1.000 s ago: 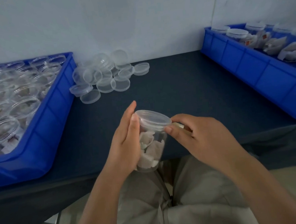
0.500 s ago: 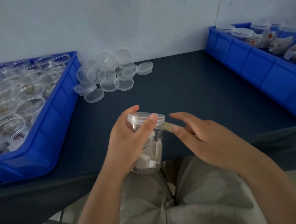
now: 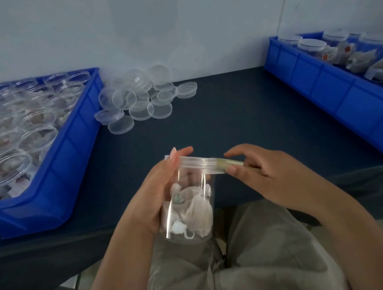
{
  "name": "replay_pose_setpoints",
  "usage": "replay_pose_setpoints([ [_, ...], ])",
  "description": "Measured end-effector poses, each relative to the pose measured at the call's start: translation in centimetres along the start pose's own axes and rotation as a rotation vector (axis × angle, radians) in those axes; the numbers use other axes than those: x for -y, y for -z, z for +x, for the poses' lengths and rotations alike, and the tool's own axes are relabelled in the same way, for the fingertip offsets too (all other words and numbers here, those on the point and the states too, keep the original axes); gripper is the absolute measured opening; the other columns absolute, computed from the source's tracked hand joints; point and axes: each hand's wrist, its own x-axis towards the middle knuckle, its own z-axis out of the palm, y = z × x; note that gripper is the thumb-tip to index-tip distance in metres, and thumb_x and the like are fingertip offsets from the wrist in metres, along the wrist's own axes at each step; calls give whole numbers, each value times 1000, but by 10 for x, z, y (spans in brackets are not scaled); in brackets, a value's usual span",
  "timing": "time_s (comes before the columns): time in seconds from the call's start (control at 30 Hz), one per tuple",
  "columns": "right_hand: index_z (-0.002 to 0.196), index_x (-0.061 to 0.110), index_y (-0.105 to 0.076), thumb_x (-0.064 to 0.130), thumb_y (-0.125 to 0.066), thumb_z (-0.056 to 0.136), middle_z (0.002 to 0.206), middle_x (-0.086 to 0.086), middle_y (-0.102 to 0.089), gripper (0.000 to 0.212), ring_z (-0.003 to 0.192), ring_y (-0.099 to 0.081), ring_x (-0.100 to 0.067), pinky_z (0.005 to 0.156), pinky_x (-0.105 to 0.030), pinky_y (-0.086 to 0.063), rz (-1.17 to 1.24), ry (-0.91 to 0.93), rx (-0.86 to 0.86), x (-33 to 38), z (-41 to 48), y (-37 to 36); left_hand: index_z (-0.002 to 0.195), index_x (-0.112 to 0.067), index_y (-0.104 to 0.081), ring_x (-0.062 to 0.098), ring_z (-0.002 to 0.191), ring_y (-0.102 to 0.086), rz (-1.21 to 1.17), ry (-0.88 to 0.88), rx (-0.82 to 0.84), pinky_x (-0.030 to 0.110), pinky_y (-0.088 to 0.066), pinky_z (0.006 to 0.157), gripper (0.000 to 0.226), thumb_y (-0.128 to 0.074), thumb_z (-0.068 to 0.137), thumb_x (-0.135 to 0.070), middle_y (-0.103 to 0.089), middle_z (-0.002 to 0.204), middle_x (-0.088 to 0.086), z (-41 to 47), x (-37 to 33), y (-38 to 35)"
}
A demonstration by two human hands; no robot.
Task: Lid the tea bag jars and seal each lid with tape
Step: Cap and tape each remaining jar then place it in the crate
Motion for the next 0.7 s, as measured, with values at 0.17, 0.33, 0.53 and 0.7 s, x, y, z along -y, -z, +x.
replay_pose_setpoints([
  [0.17,134,58,-51,87,-32,94,99,32,-63,53,89,-64,4,66,-22,-43,14,7,-4,1,-1,-2,132,-4,-67,37,95,-74,-1,5,82,45,-61,78,93,-86,72,-73,-70,119,31,3,2,0],
  [0.33,134,59,-56,84,-32,99,114,42,-64,50,103,-63,11,81,-22,-50,42,38,29,4,-2,-3,125,-16,-77,34,109,-76,89,-64,-6,40,-63,83,87,-84,66,-80,-74,125,22,6,-1,4],
  [0.53,141,55,-58,77,-28,104,127,40,-65,52,116,-62,12,99,-29,-55,-4,76,-22,11,-1,-14,108,-39,-81,15,96,-80,396,-215,-328,18,-60,67,61,-54,85,-88,-82,104,-1,10,-4,-4],
  [0.7,141,55,-56,82,-20,101,118,32,-71,60,108,-65,5,100,-38,-52,-119,66,-34,13,-1,-20,105,-44,-82,4,94,-78,546,-235,-404,31,-57,85,52,-41,102,-75,-82,100,-11,9,-2,-6],
])
